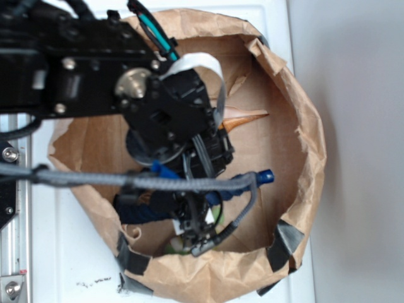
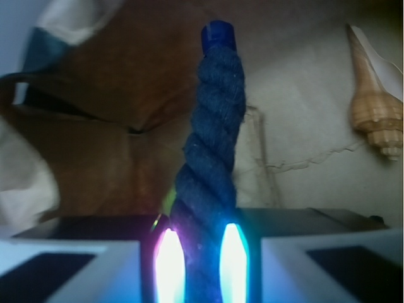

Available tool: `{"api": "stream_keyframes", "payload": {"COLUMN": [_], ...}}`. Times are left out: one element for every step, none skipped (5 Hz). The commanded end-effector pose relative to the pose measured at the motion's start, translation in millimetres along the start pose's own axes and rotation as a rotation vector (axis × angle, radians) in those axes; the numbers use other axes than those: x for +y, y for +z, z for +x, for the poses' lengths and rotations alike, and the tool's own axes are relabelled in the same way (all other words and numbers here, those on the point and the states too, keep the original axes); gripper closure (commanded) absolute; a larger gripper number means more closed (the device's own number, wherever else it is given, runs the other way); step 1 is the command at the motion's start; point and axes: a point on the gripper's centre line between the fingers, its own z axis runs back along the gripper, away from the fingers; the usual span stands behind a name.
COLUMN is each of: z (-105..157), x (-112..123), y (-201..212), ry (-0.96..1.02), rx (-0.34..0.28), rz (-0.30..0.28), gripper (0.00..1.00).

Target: Grab the blue rope.

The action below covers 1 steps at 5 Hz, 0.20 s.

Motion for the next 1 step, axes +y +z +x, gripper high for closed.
{"api": "stream_keyframes", "payload": {"z": [13.4], "x": [-16.3], "y": [40.6], "ry": [-0.053], "rx": [0.003], "rz": [-0.037], "gripper": [1.0]}}
